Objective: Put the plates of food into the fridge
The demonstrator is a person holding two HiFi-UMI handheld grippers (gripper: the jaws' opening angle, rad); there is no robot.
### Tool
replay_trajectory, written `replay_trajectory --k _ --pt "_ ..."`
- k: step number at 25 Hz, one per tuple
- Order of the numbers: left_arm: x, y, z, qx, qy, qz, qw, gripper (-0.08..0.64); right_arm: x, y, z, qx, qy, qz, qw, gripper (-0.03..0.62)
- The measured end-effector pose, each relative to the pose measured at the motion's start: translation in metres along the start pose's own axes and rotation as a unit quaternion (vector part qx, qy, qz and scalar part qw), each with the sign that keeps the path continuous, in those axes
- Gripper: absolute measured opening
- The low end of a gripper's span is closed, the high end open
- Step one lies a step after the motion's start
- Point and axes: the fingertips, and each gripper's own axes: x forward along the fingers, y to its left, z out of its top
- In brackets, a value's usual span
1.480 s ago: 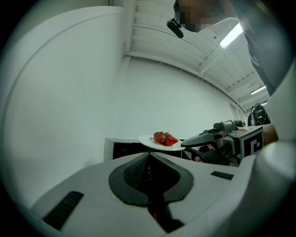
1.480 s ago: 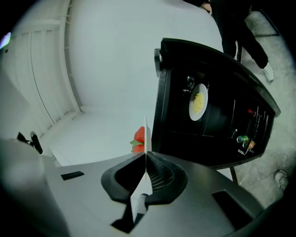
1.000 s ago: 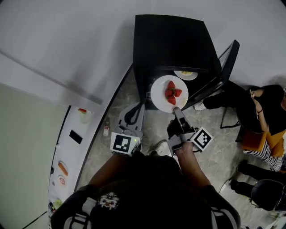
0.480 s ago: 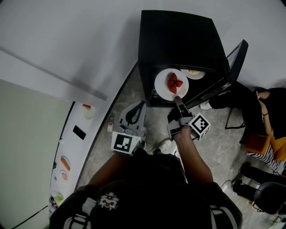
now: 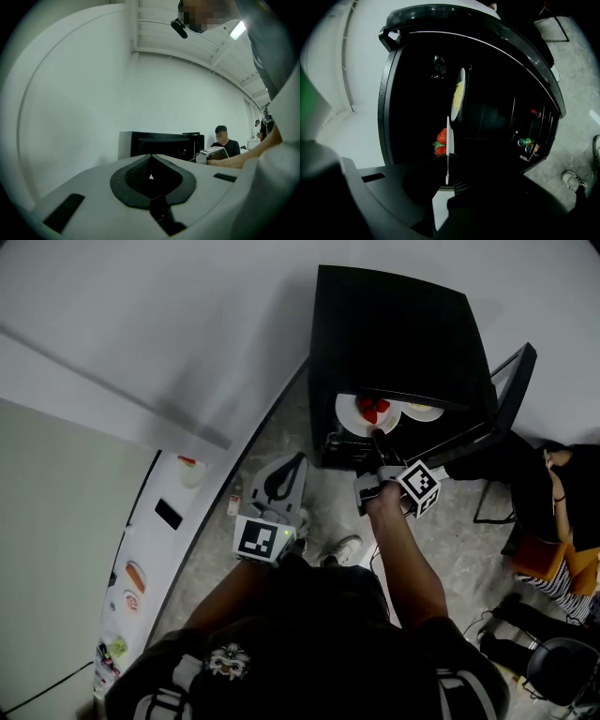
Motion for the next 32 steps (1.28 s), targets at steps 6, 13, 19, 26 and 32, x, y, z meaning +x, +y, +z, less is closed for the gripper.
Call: replay_trajectory --k 6,13,19,26,32 --pt "0.004 0.013 -0.004 -0.007 0.003 0.016 0.9998 0.023 0.017 -0.005 0.003 0.017 0.0 0.003 1.0 0.031" --pt "0.008 0.013 -0.009 -0.009 0.008 0.025 0.9996 0.023 0.036 -0.009 0.005 0.045 -0.002 0.003 0.999 0.03" --pt "0.012 0.012 -0.018 -0.01 0.022 0.028 0.9993 0.023 0.053 -0.009 0.007 0.052 -0.003 0.002 0.999 0.031" --pt "0.011 0.021 -0.024 -0.017 0.028 0.04 0.9987 0.023 0.06 -0.007 0.008 0.05 -0.006 0.005 0.999 0.031" --pt "0.009 0.025 -0.029 -0.017 0.029 0.041 0.9986 0.023 0.061 -0.009 0.004 0.036 -0.017 -0.009 0.999 0.038"
